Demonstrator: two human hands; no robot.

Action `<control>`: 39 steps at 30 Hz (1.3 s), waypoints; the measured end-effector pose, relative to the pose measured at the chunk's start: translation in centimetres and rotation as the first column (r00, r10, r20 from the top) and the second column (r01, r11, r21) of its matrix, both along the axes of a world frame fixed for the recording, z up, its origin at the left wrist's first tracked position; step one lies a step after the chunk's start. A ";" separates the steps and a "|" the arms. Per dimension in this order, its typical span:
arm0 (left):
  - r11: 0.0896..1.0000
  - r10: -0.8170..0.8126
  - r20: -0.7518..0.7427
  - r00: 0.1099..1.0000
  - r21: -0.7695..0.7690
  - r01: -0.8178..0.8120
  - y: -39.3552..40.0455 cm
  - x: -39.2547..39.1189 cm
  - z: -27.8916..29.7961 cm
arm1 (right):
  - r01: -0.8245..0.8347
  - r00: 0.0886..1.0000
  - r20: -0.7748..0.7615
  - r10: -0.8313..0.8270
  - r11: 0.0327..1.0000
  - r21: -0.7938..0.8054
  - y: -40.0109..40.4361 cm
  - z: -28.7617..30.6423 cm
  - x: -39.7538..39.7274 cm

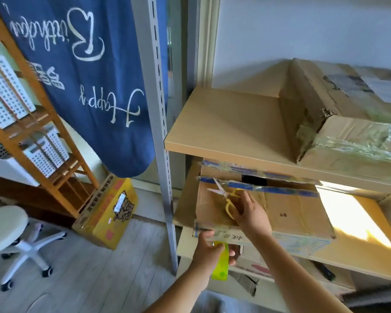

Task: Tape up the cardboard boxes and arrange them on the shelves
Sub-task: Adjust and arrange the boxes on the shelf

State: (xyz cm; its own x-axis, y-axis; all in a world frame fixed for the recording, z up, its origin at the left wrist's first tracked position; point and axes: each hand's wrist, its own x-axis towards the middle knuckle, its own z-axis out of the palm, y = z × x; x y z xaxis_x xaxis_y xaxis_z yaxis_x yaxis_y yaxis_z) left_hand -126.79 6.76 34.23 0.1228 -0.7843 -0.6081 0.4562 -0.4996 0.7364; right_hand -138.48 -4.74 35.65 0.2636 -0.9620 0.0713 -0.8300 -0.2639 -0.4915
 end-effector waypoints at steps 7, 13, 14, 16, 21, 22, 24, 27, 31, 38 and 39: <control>0.997 -0.074 0.003 0.997 0.027 0.073 -0.3 -0.1 0.2 | -0.144 0.975 0.187 0.119 0.981 0.129 -1.9 2.1 -0.9; 0.997 -0.069 -0.031 0.997 0.039 0.070 -0.3 0.2 -0.2 | -0.205 0.941 -0.139 0.310 0.844 0.495 3.2 4.9 -7.7; 0.997 -0.070 -0.036 0.997 0.038 0.072 -0.4 0.2 -0.3 | -0.168 0.939 -0.171 0.299 0.831 0.531 3.7 4.6 -8.4; 0.997 -0.072 -0.042 0.997 0.036 0.074 -0.4 0.2 -0.6 | -0.095 0.946 -0.197 0.257 0.801 0.591 3.7 3.8 -8.8; 0.996 -0.079 -0.061 0.995 0.046 0.082 -0.3 0.4 -0.9 | -0.037 0.945 -0.215 0.245 0.736 0.676 1.8 2.6 -6.6; 0.995 -0.085 -0.054 0.995 0.050 0.088 -0.4 0.4 -0.9 | -0.050 0.943 -0.208 0.259 0.729 0.683 1.7 2.6 -6.1; 0.992 -0.110 -0.020 0.994 0.064 0.111 -0.5 0.6 -0.6 | -0.064 0.946 -0.189 0.265 0.722 0.689 1.6 2.7 -5.2; 0.983 -0.150 0.023 0.988 0.108 0.147 -0.5 1.0 -0.1 | -0.106 0.939 -0.196 0.282 0.781 0.616 1.7 2.3 -4.7; 0.972 -0.205 0.063 0.977 0.129 0.195 -0.6 1.5 0.4 | -0.125 0.945 -0.187 0.268 0.825 0.551 2.4 2.3 -4.9; 0.947 -0.287 0.393 0.874 -0.021 0.320 0.8 2.5 -0.1 | -0.075 0.973 -0.168 0.156 0.909 0.411 5.5 3.8 -6.3; 0.941 -0.276 0.400 0.874 -0.072 0.330 1.0 2.7 0.7 | -0.067 0.983 -0.139 0.121 0.937 0.343 6.2 5.0 -6.4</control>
